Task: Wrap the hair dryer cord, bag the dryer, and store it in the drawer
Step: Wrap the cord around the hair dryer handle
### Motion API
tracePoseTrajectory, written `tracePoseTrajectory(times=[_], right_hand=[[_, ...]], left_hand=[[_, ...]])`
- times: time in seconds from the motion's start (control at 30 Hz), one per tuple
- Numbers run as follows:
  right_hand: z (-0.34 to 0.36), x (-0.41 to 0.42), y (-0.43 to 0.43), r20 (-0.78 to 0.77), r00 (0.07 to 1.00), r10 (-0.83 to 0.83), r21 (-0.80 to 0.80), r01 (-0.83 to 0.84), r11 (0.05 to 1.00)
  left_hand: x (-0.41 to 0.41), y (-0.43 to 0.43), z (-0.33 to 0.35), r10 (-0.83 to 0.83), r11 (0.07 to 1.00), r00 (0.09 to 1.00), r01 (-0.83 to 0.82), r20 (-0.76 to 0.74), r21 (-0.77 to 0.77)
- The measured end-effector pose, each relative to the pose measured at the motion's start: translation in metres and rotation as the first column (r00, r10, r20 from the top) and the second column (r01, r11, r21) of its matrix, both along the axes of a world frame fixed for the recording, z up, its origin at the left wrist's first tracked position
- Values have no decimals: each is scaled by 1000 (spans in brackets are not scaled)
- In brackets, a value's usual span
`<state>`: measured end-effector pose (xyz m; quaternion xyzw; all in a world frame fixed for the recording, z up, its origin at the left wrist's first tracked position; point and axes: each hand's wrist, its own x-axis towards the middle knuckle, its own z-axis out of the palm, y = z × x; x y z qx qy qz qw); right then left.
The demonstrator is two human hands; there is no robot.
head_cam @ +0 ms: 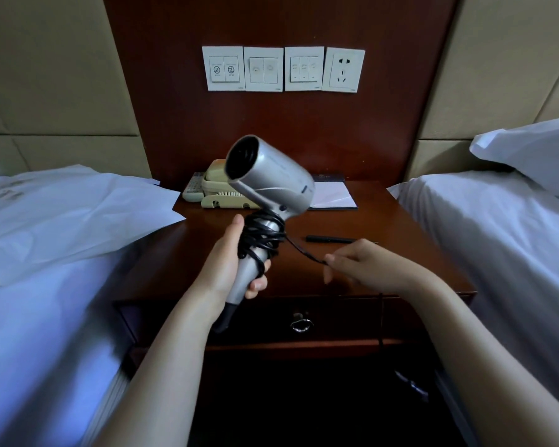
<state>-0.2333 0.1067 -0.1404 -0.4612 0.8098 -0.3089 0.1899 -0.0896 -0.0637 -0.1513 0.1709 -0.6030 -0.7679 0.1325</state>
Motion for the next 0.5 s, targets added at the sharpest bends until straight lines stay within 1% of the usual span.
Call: tracePoseTrajectory(times=[0.07,0.17,0.27,0.43,0.5], right_hand=[[6,9,-2,-81,996,33,63,-28,998],[14,19,-4,-142,985,100,168,-76,983],[19,25,-3,-142,983,112,238,-76,968],[24,35,-3,-142,983,114,274,-71,959],[26,38,-2,-140,983,122,283,-79,956]], left_hand=[[0,-2,-1,50,999,999,-50,10,8],[-1,-3,-1,95,995,995,-96,-12,-26],[-1,-1,-1,139,988,990,-141,-29,-63],[-2,3,1,206,978,978,-205,-37,40],[-4,4,0,268,963,961,-267,-71,24]])
